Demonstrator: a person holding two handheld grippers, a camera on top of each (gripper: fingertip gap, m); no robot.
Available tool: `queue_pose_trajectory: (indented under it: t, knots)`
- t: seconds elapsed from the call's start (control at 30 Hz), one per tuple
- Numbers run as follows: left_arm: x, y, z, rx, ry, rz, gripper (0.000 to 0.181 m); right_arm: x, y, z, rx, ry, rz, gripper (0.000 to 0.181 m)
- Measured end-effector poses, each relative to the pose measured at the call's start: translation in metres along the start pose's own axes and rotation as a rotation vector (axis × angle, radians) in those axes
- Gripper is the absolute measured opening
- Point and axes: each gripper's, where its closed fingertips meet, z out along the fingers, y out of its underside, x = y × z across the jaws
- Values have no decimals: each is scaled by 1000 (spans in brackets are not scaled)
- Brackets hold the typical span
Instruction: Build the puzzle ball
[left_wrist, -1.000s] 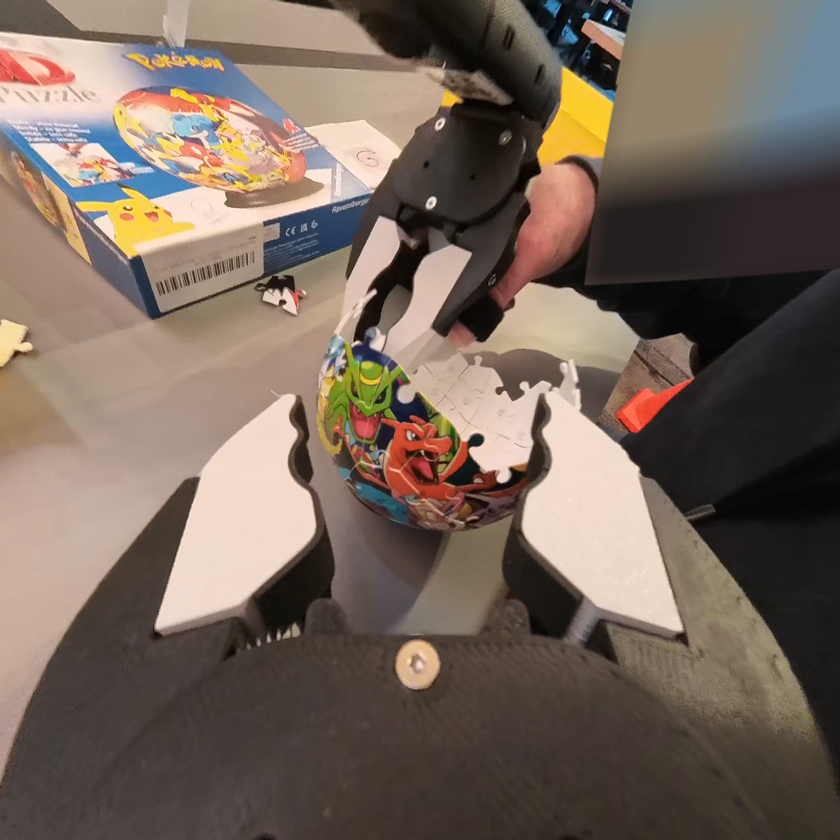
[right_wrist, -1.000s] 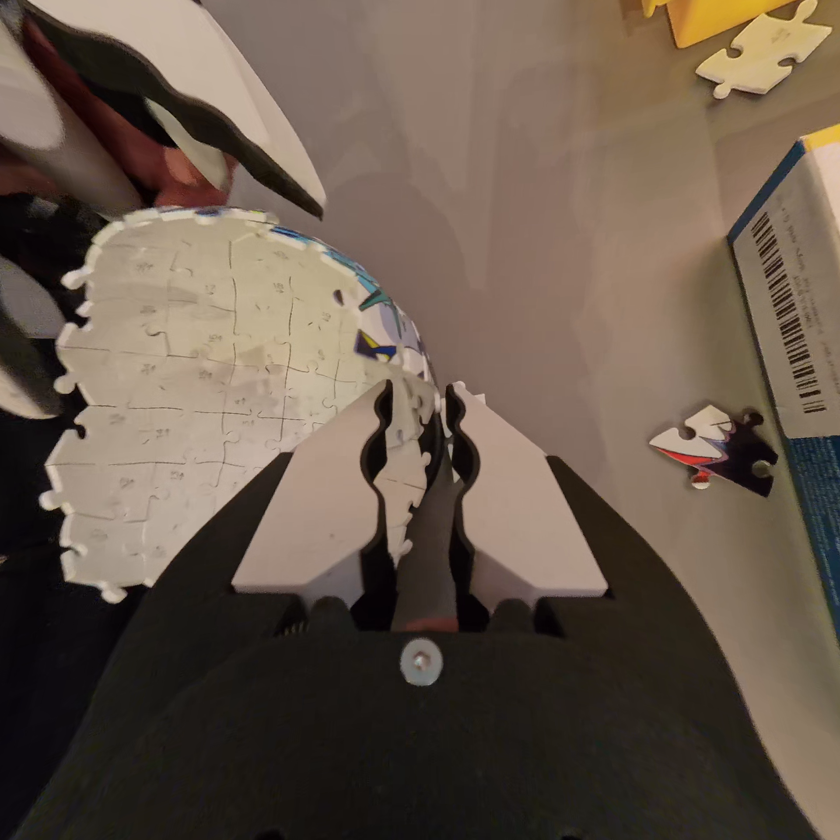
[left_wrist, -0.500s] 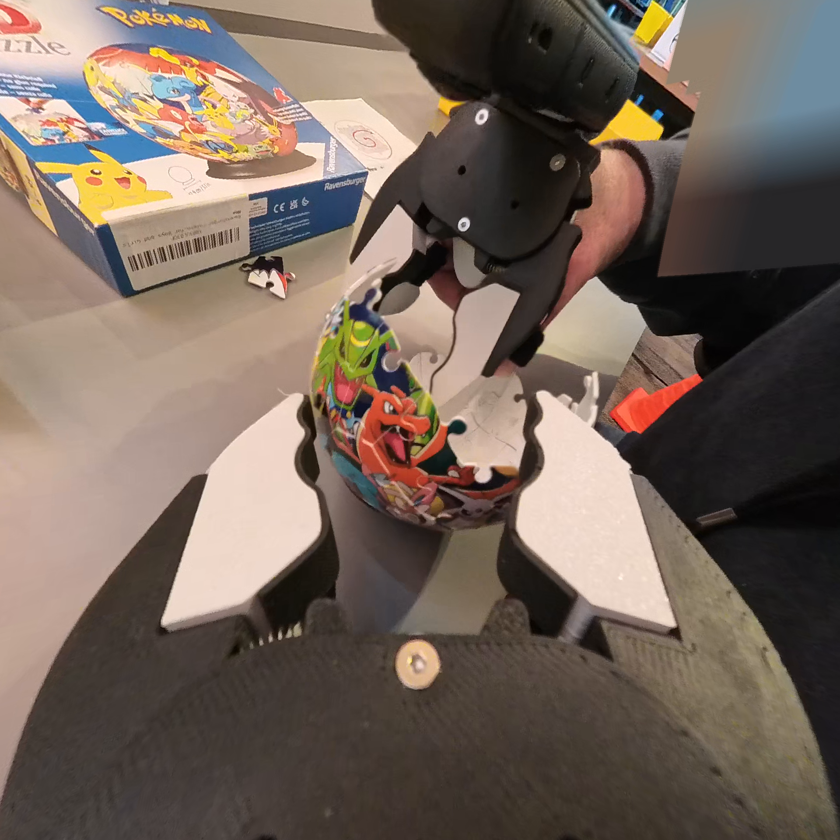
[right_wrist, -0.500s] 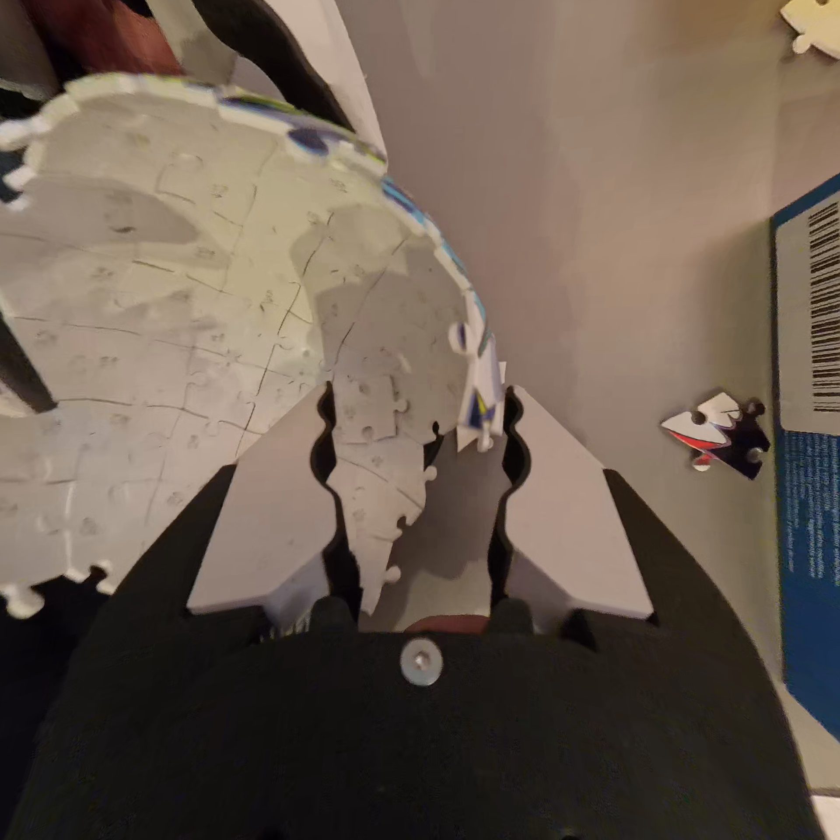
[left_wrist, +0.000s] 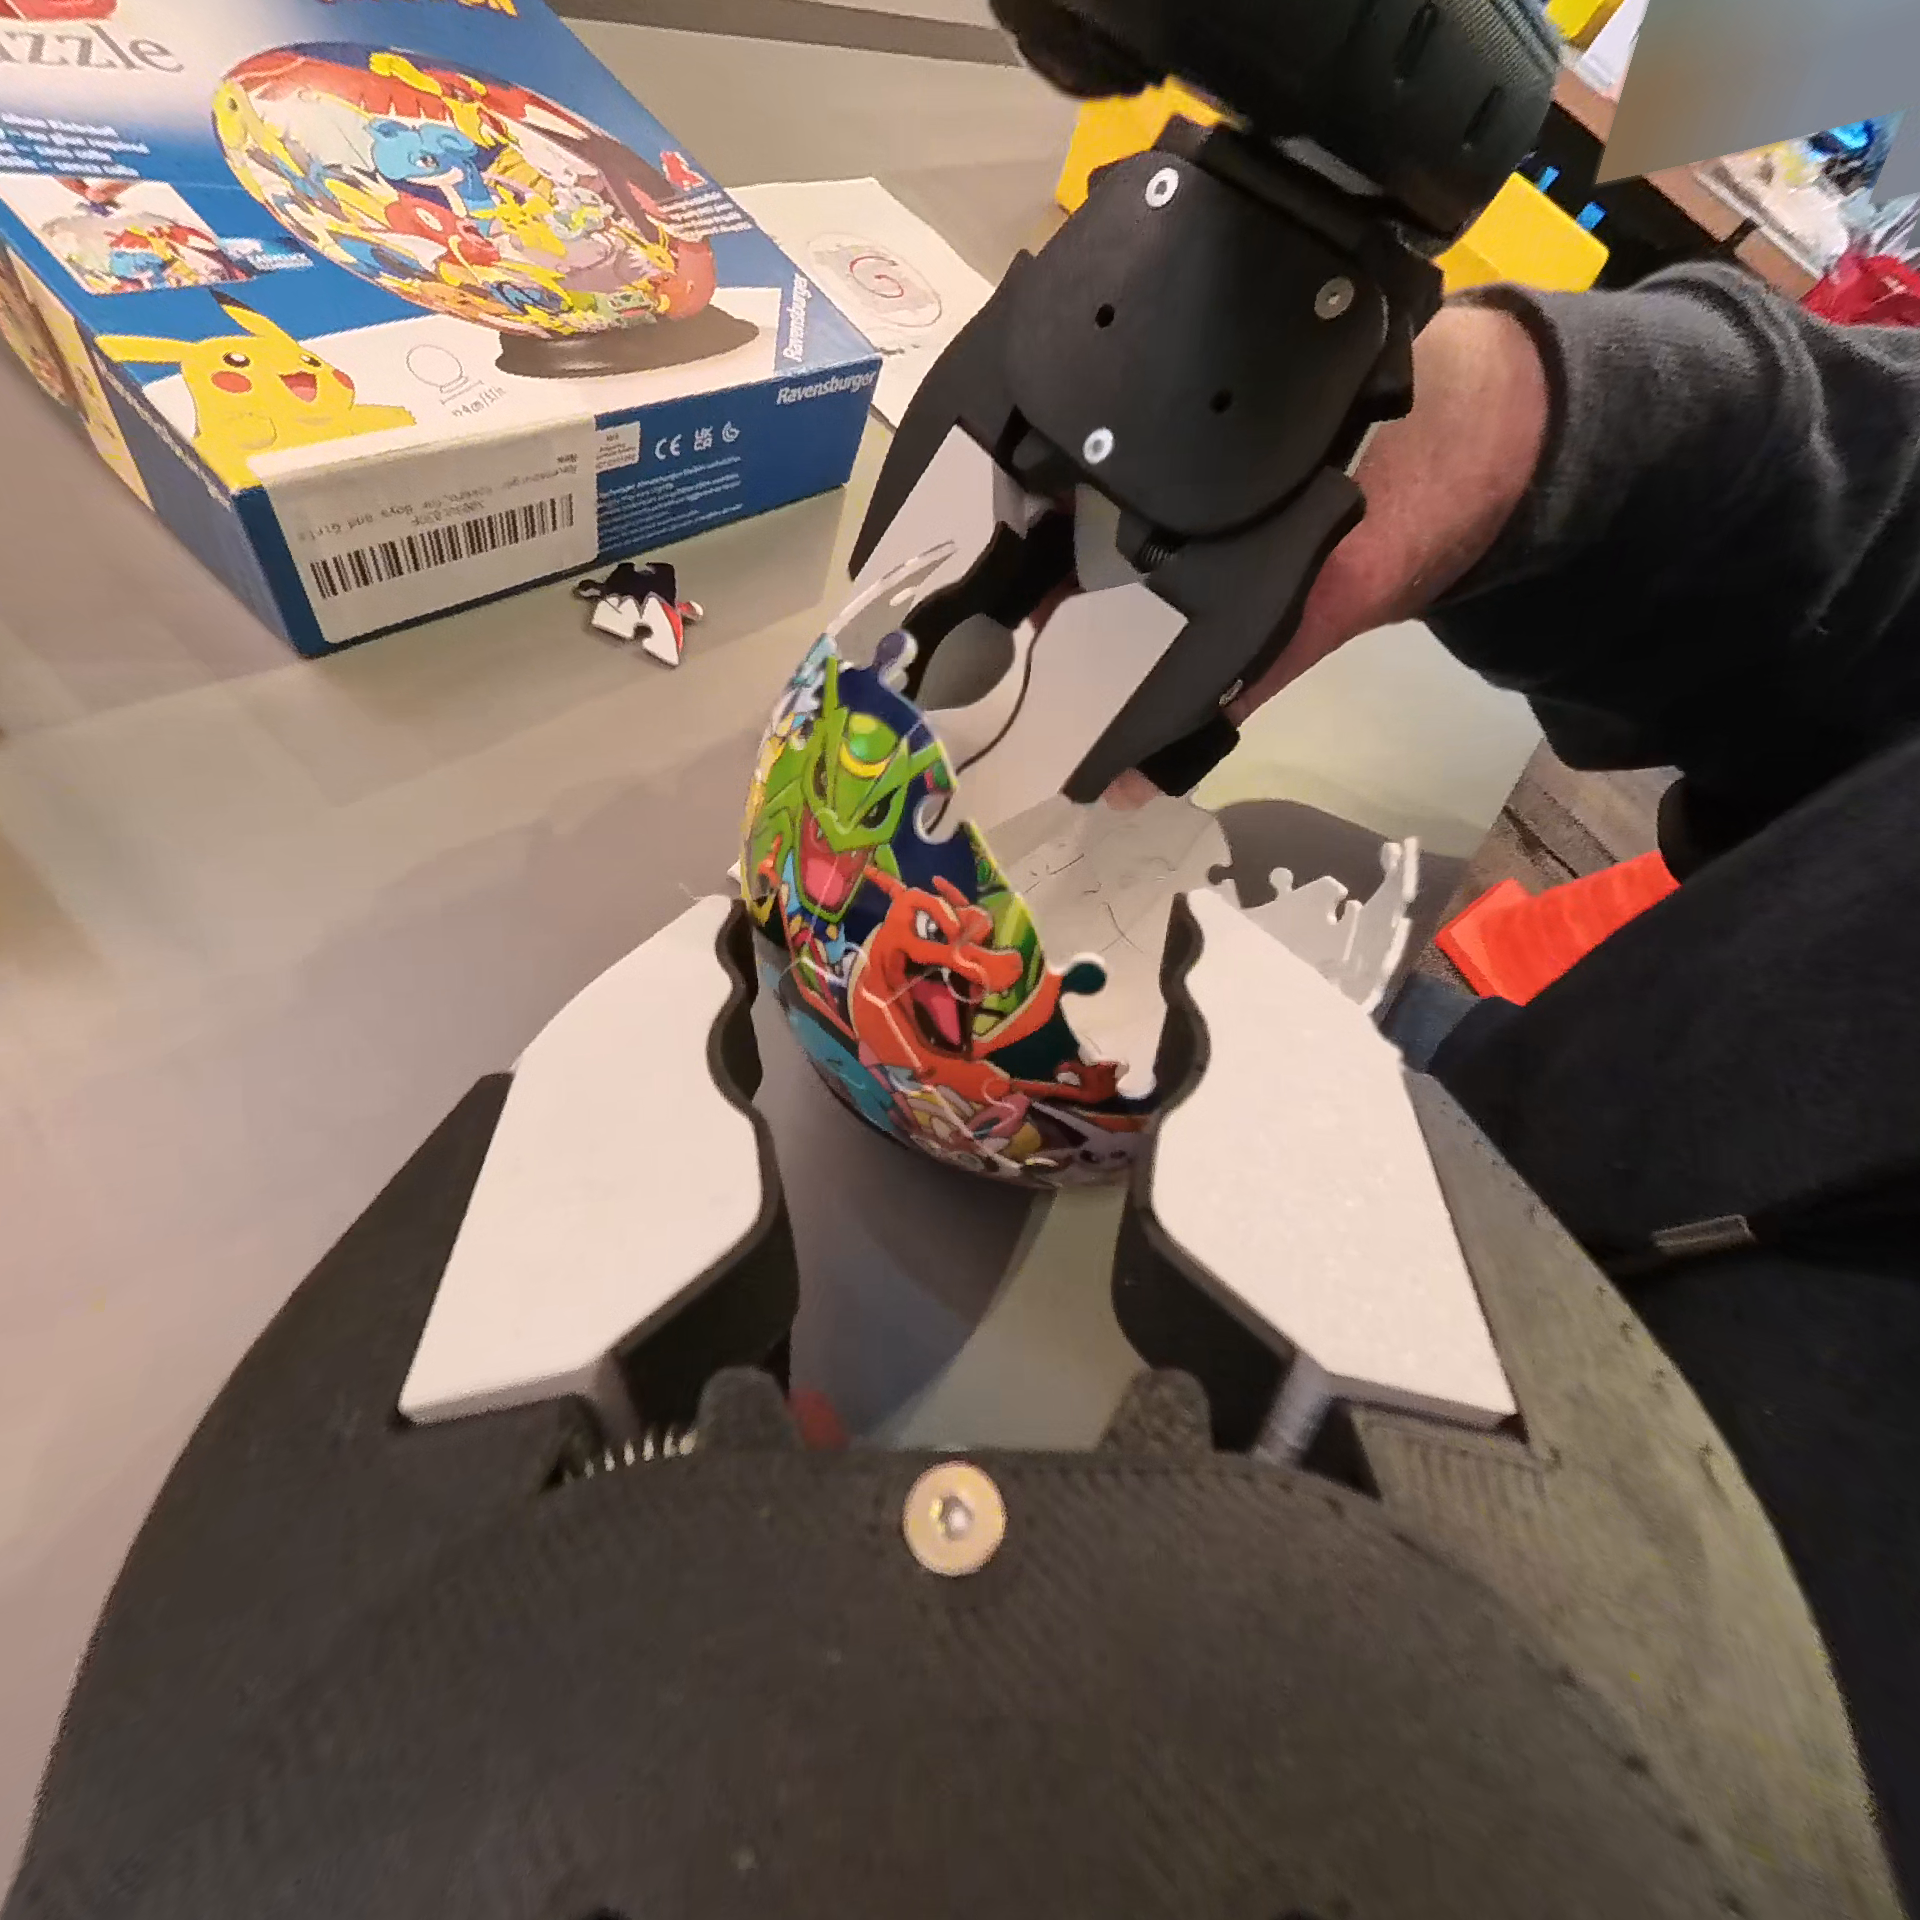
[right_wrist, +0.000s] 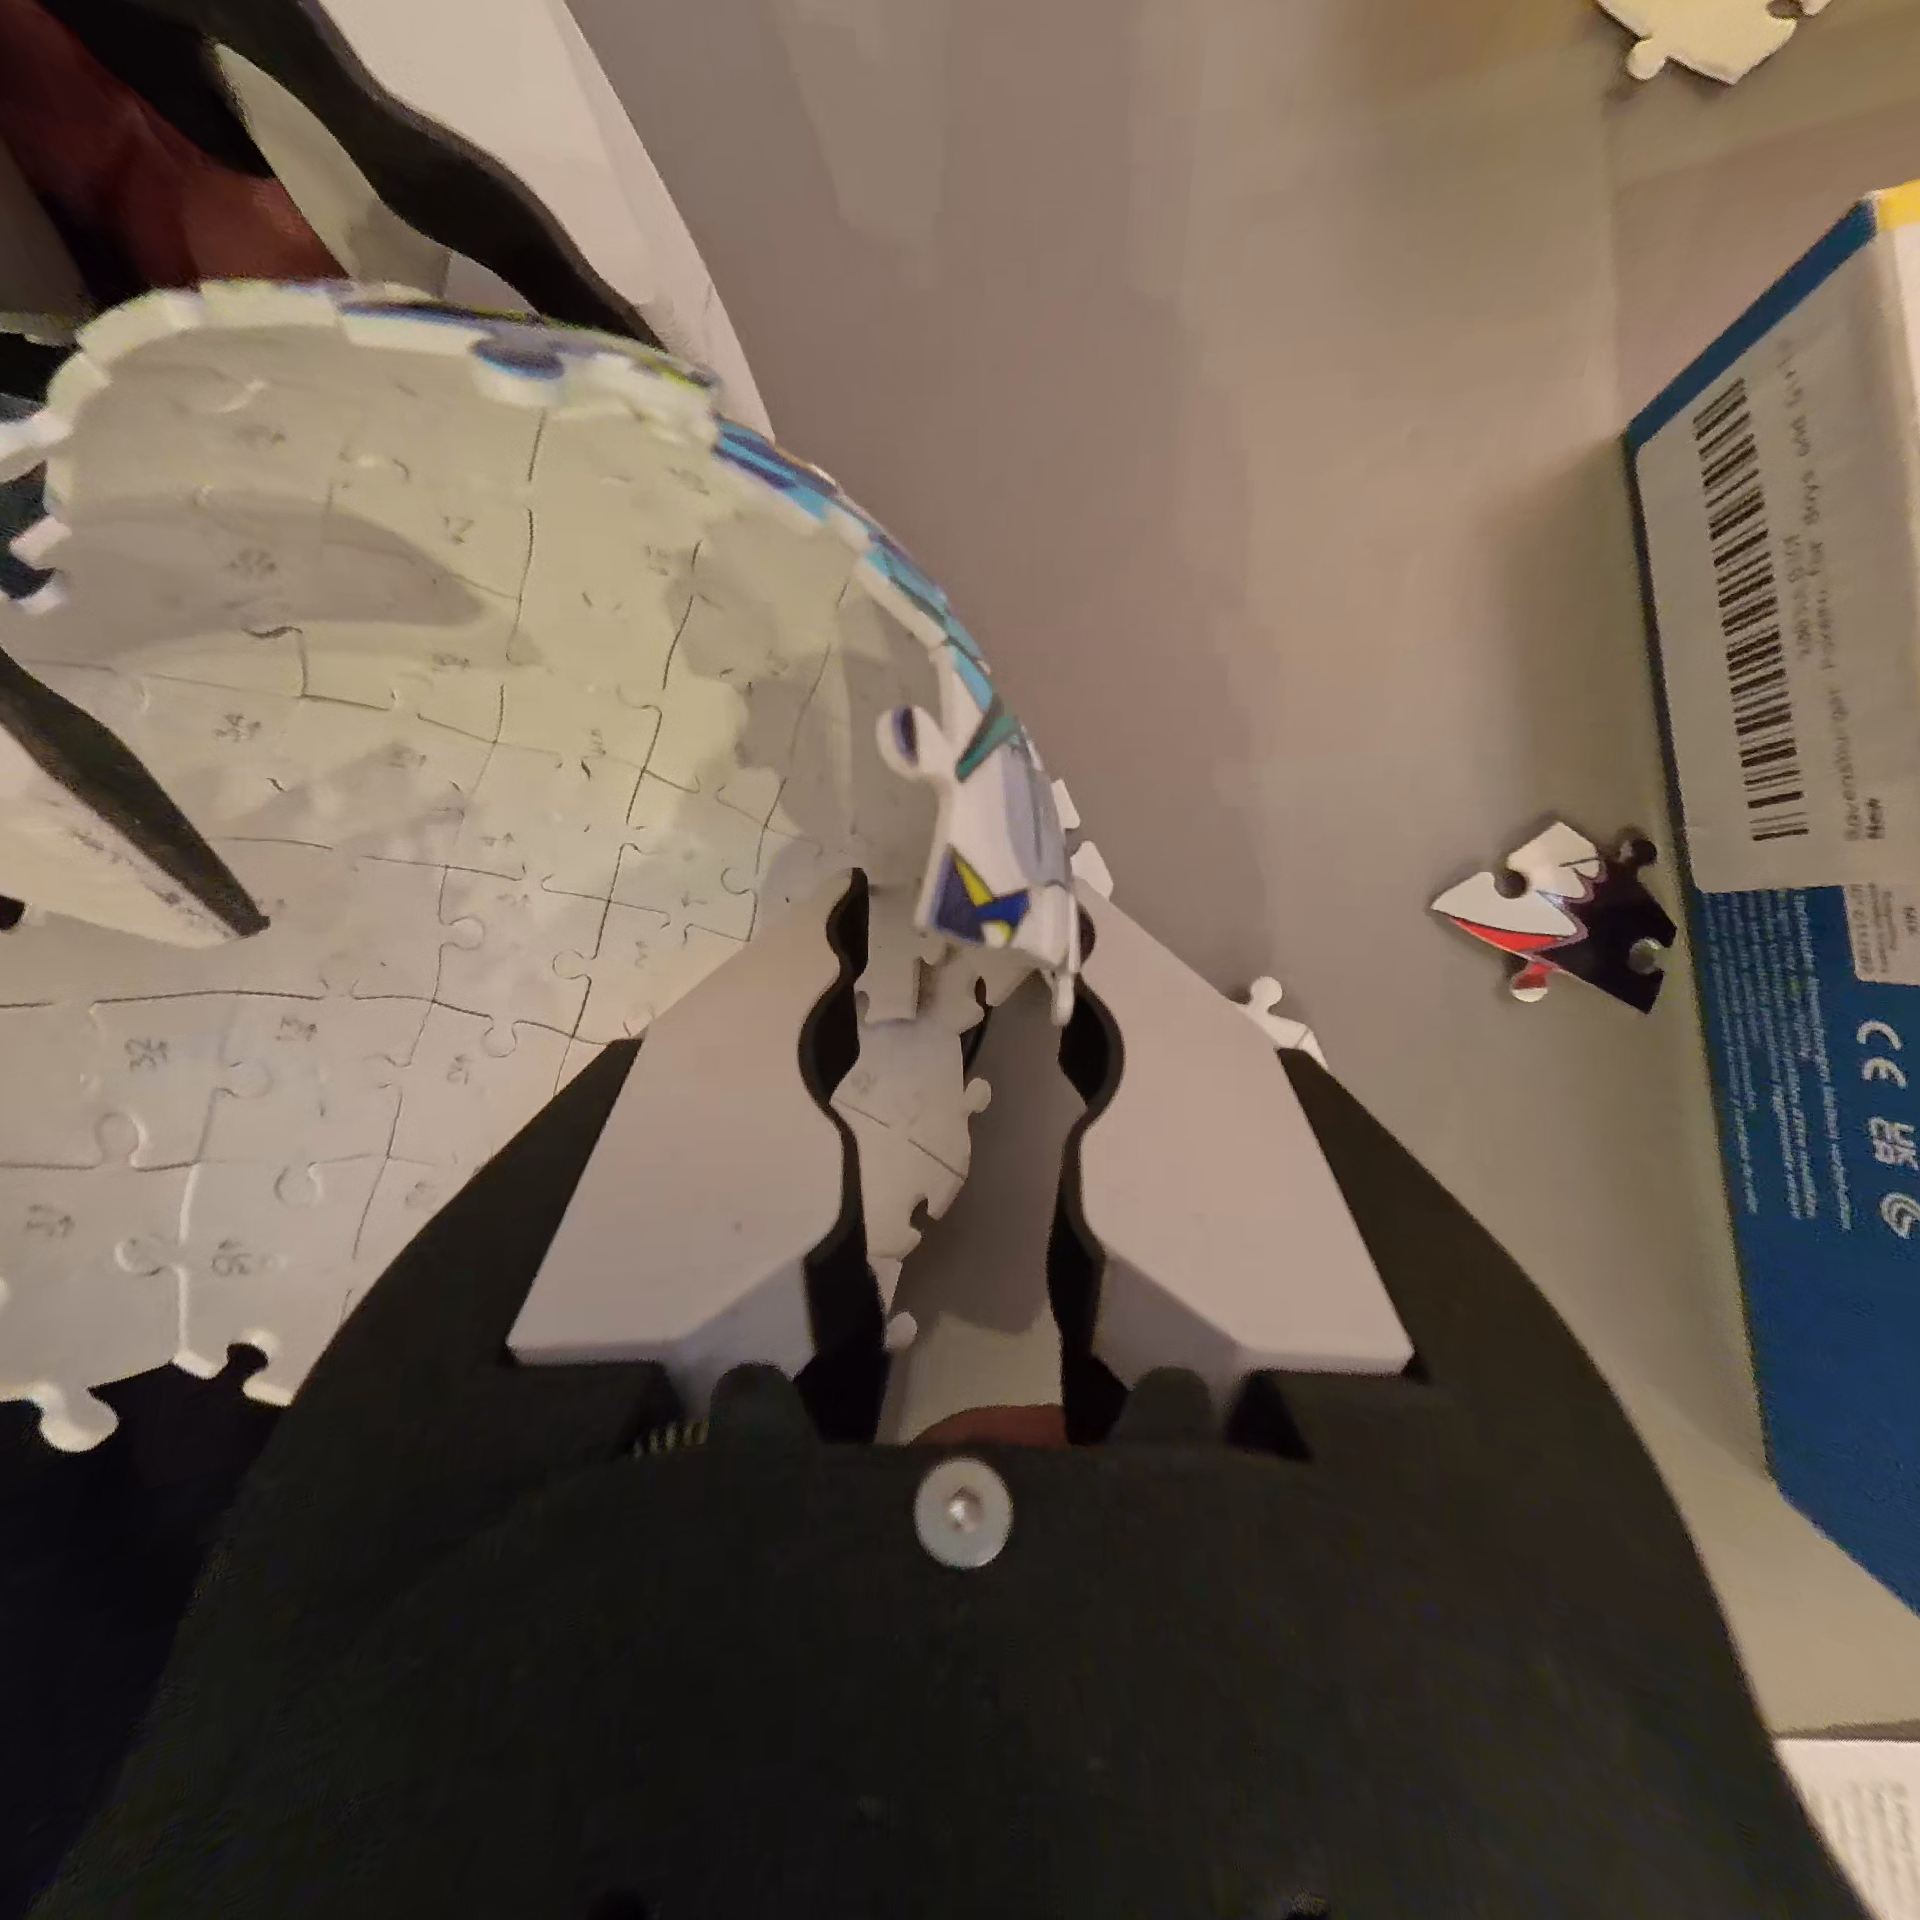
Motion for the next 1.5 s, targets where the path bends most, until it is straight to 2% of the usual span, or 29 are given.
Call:
queue_pose_trajectory:
  t: [0.47, 0.8, 1.23, 1.5]
  knots:
    - [-19, -11, -6, -31, -134, 20, 77, 17, -15, -9, 106, 89, 99, 19]
    - [-33, -14, -5, -100, -322, 131, 69, 26, -27, -17, 180, 157, 137, 14]
    - [-62, -18, -16, -154, -571, 223, 33, 41, -39, -28, 273, 298, 180, 9]
    - [-75, -24, -20, -165, -673, 271, 7, 47, -44, -35, 316, 390, 199, 9]
